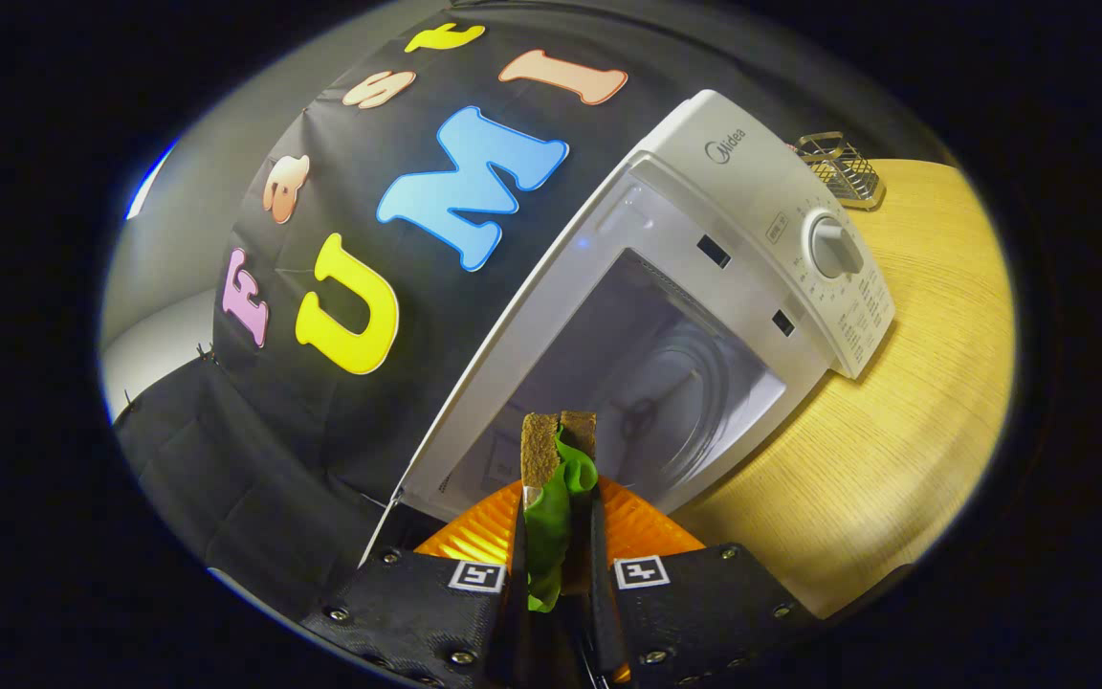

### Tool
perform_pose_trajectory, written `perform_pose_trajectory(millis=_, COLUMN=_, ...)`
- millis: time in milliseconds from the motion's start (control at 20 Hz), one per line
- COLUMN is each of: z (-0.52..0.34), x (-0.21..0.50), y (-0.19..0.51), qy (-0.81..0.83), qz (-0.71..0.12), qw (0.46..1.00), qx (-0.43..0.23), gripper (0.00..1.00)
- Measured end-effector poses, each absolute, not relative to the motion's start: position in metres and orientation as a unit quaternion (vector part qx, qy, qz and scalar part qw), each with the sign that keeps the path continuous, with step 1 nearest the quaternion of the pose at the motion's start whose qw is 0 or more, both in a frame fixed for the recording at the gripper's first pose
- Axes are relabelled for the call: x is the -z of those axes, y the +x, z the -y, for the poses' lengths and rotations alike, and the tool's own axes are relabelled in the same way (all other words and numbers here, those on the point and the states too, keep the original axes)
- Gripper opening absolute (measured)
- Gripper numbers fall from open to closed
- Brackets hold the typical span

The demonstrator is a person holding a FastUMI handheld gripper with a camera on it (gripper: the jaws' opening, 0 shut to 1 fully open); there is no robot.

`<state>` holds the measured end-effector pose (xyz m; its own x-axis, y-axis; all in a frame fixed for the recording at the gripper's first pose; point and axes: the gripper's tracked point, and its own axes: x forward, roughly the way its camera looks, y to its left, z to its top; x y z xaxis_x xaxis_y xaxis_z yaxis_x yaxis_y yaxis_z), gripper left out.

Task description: Open the microwave, put the food inside, and close the microwave door.

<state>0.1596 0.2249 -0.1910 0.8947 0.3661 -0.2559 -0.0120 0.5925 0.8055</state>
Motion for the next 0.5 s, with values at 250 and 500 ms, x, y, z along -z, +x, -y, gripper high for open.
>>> perform_pose_trajectory(millis=250, z=-0.233, x=0.213, y=0.204, qy=0.433, qz=-0.189, qw=0.877, qx=-0.087, gripper=0.27)
perform_pose_trajectory(millis=500, z=-0.236, x=0.235, y=0.236, qy=0.424, qz=-0.183, qw=0.885, qx=-0.059, gripper=0.27)
